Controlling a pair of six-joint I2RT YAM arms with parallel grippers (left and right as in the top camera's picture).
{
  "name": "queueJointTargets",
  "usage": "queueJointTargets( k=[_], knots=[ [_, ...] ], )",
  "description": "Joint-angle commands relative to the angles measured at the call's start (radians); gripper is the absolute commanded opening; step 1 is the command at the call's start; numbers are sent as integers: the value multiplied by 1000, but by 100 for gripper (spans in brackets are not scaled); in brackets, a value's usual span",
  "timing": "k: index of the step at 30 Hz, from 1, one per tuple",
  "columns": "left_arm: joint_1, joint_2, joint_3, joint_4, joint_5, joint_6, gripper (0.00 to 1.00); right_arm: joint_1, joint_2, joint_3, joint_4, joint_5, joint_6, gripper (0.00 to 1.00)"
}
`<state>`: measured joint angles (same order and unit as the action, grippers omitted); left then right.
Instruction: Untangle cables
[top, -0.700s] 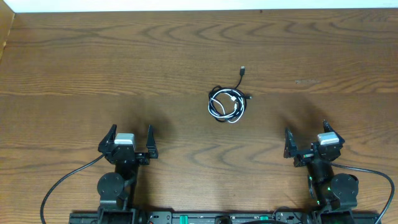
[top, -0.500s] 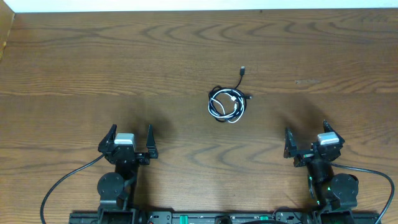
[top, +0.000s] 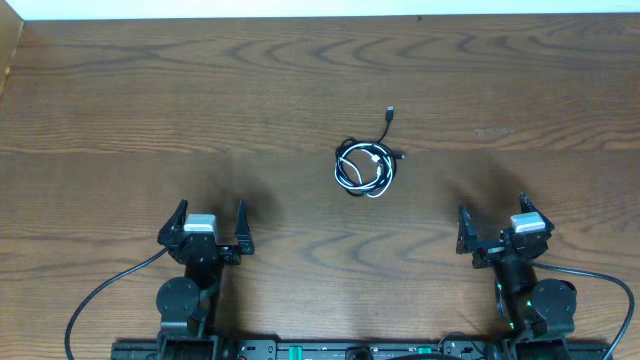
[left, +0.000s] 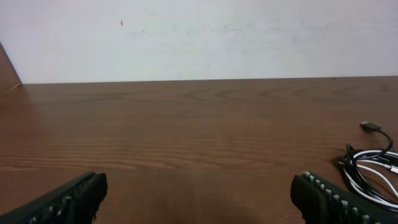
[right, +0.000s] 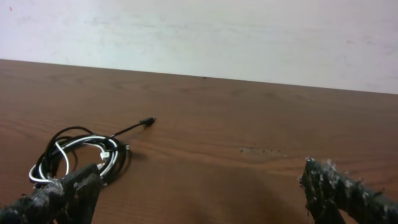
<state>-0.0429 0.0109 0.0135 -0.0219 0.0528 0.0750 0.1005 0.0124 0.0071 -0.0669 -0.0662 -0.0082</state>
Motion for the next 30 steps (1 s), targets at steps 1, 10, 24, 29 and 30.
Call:
queueJointTargets(
  k=[1,10,24,29,30],
  knots=[
    [-4,0,-10,-46,-20,-5,99,-2,-4,-2,-5,7,7,99],
    [-4,0,-10,-45,-19,-5,99,-2,-4,-2,-5,8,7,99],
    [-4,0,-10,-44,-17,-4,99,-2,-4,-2,-4,8,7,99],
    [-4,0,-10,-32,-17,-5,99,-2,-4,-2,-4,6,8,99],
    [-4,0,-10,-30,-17,-5,99,-2,-4,-2,-4,3,8,99]
  ],
)
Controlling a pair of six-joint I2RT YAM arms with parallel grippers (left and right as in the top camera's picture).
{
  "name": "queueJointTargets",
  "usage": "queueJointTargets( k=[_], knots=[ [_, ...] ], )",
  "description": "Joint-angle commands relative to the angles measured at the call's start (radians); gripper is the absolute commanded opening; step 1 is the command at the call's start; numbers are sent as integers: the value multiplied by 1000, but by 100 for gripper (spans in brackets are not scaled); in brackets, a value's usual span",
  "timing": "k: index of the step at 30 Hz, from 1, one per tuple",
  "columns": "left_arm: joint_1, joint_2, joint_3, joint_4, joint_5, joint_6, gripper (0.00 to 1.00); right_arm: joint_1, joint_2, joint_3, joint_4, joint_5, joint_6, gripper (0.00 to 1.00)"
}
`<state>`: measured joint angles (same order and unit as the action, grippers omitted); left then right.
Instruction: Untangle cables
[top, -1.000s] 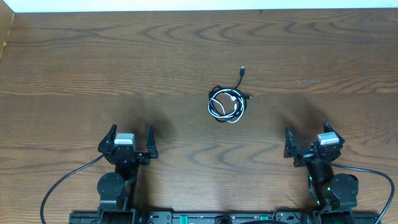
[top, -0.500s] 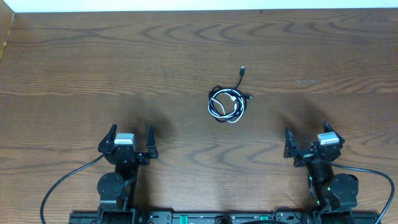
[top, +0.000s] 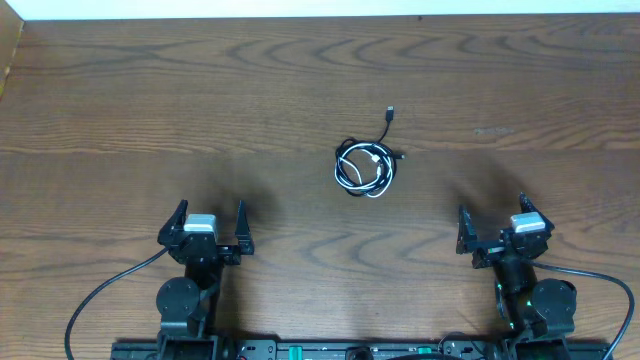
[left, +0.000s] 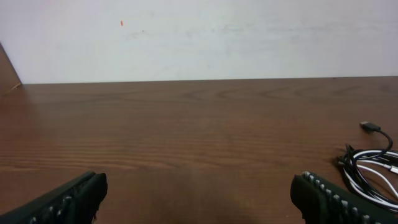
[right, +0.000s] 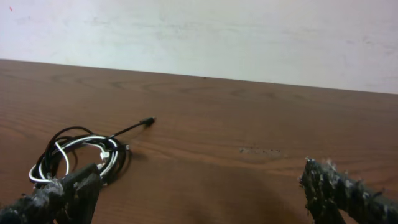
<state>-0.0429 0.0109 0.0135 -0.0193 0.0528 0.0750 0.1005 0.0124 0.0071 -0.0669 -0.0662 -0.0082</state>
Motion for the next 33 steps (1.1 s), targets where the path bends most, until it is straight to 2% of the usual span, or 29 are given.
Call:
queueJointTargets(
  k=[1,11,18,24,33],
  knots=[
    [-4,0,-10,-32,-17,-5,99,-2,-4,-2,-4,3,11,99],
    [-4,8,49,-50,-20,-5,99,-2,-4,7,14,-76,12,99],
    [-4,133,216,-141,-19,-5,99,-2,20,86,-3,-138,15,99],
    [-4,339,457,-244,-4,-5,99,-2,174,243,-58,-207,15,99],
    [-12,753,890,-554,114,-5,99,-2,599,632,-258,-375,15,99]
  ],
)
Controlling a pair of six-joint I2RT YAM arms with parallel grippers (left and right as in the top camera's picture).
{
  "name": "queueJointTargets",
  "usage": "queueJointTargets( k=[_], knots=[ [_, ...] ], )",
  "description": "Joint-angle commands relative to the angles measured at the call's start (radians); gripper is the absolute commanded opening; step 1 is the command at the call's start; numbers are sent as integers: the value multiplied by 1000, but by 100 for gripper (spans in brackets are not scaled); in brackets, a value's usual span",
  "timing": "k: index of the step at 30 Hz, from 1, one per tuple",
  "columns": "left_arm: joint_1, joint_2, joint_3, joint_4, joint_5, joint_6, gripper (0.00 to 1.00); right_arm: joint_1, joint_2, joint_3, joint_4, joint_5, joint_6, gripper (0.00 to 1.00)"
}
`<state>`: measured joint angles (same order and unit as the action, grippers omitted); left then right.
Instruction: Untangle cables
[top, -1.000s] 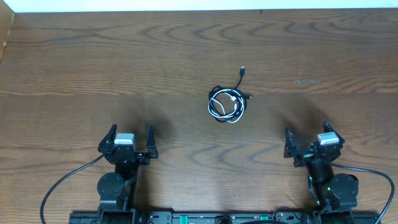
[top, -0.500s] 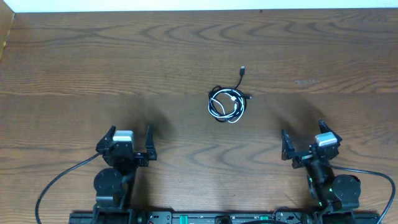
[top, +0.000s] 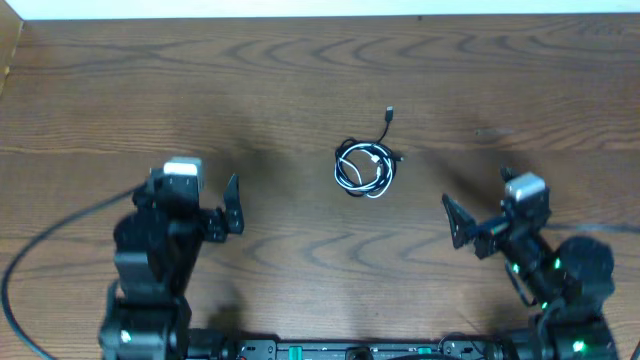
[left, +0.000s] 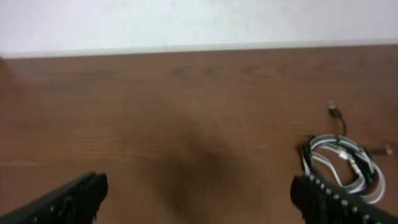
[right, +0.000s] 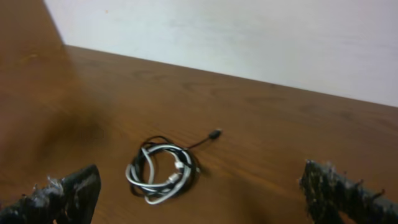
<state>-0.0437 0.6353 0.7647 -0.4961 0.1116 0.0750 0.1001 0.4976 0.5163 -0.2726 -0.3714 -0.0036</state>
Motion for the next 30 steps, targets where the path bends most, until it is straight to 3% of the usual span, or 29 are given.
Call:
queueJointTargets(
  k=[1,7,10,16,17,20,23,26,30],
  knots=[
    [-17,185,193,-123,67,-5,99,-1,155,164,-83,-71,11,99],
    [-119,588,529,-396,171,-5,99,-1,460,492,-338,-109,10,99],
    [-182,733,608,-435,196,-5,99,-1,556,591,-418,-114,10,99],
    [-304,1001,627,-290,244,-20,99,-1,673,628,-418,-143,48,99],
    [-327,1081,627,-209,247,-24,99,-1,689,628,-428,-164,51,99],
    [-343,1172,627,-109,244,-23,99,-1,702,628,-439,-156,51,83],
    [-359,1283,627,27,243,-55,81,-1,716,626,-456,-154,51,66],
    [-375,1357,627,95,215,-119,67,-1,720,626,-475,-143,51,64],
    [-400,1408,627,116,112,-163,56,-1,720,625,-488,-129,51,61]
  ],
)
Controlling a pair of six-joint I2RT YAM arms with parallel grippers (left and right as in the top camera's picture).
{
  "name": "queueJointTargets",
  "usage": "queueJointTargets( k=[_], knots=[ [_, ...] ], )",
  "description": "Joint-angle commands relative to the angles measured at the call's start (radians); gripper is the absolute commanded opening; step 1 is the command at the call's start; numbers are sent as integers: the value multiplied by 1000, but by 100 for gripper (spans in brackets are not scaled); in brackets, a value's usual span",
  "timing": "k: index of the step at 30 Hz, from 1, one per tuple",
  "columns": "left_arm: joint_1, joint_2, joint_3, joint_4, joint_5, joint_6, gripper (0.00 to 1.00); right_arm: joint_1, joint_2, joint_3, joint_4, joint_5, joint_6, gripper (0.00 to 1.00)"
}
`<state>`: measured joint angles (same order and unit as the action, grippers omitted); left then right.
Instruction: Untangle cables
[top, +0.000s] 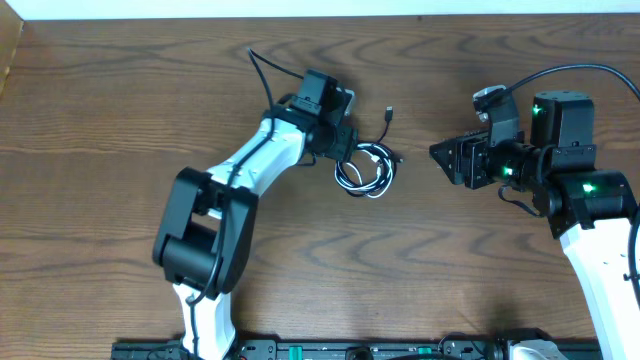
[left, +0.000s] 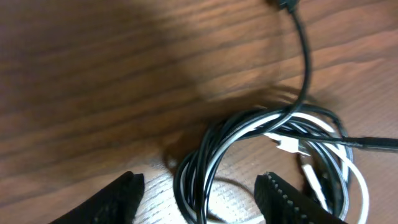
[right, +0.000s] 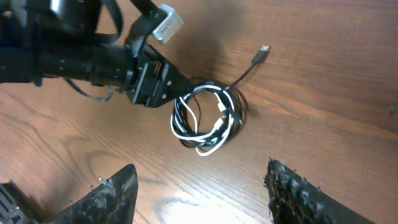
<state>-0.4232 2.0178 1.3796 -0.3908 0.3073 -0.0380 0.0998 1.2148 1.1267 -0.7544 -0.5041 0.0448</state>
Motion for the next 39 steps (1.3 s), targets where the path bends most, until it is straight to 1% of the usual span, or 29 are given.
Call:
queueJointTargets(
  k=[1,3,6,8,9,10,12,14,18,19,21,24,25,26,29,31,32,35,38,39],
  knots=[
    [-26,31,12,12,-93,-50,52,-1,3,15,-6,4,3,60],
    [-36,46,12,15,-96,-51,44,-1,3,14,-6,5,3,60],
    [-51,77,12,19,-108,-50,41,-1,3,14,-6,5,3,60],
    [-58,91,12,19,-126,-50,25,-1,3,14,-7,5,3,60],
    [-58,92,12,20,-126,-50,11,-1,3,13,-6,5,3,60],
    [-58,89,12,23,-125,-50,8,-1,3,10,-5,5,3,60],
    [-58,63,12,22,-125,-50,7,-1,5,3,3,5,4,59],
    [-58,-20,12,2,-109,-68,8,-1,19,3,10,5,26,57],
    [-58,-208,12,-63,-93,-174,7,5,73,3,40,-5,114,47],
    [-58,-237,12,-70,-76,-179,7,10,85,3,49,-14,119,46],
    [-58,-357,12,-108,42,-185,7,36,134,3,96,-53,138,43],
    [-58,-422,12,-160,93,-189,8,71,180,3,158,-53,222,41],
    [-58,-428,12,-171,98,-190,7,78,189,3,172,-53,243,41],
    [-58,-436,12,-201,105,-194,7,98,215,3,208,-52,298,41],
    [-58,-435,12,-234,104,-196,8,119,247,3,231,-48,360,40],
    [-58,-435,12,-241,105,-224,7,135,277,3,239,-36,392,38],
    [-58,-435,12,-241,105,-235,7,144,294,3,238,-10,414,35],
    [-58,-435,12,-241,105,-285,7,171,361,3,227,73,460,32],
    [-58,-435,12,-240,158,-301,8,182,450,3,203,127,473,19],
    [-58,-435,12,-241,169,-301,7,182,465,3,193,156,484,18]
  ],
)
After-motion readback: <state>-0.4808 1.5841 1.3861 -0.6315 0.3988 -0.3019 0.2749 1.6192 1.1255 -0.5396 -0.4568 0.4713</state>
